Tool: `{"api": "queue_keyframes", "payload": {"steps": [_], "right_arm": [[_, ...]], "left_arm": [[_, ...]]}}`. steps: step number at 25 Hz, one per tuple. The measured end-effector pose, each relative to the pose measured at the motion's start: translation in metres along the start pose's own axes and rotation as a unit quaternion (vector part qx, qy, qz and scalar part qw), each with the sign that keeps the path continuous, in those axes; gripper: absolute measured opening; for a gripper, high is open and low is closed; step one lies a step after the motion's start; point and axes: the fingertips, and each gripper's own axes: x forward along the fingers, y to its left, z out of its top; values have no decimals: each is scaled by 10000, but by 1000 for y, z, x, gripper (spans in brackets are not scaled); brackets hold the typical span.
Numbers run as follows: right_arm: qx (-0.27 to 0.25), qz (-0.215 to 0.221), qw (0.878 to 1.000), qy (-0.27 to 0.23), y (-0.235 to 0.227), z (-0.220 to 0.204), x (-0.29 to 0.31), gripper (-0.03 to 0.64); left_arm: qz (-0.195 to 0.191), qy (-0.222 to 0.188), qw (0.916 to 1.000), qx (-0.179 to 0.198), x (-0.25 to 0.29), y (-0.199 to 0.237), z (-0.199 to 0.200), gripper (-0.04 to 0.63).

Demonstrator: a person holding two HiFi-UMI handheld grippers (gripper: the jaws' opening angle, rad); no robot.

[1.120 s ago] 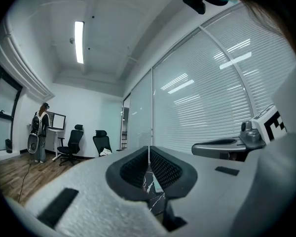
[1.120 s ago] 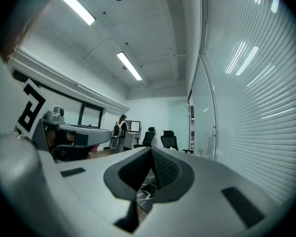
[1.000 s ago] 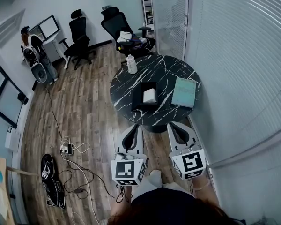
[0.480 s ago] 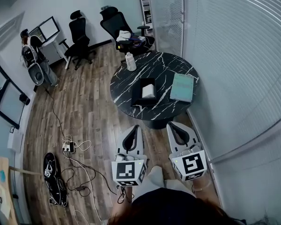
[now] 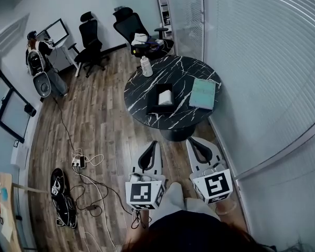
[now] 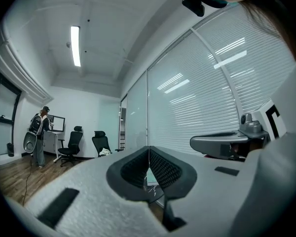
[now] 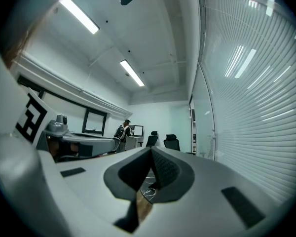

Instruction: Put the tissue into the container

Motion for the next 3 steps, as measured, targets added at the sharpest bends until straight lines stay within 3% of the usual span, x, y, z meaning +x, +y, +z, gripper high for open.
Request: {"api": "queue_keyframes", "payload": {"steps": [3], "right_arm": [[19,24,10000,-1,-3,-1,-11,21]], "left_arm": [[-11,1,10000,-8,-4,-12,-1,28]]}}
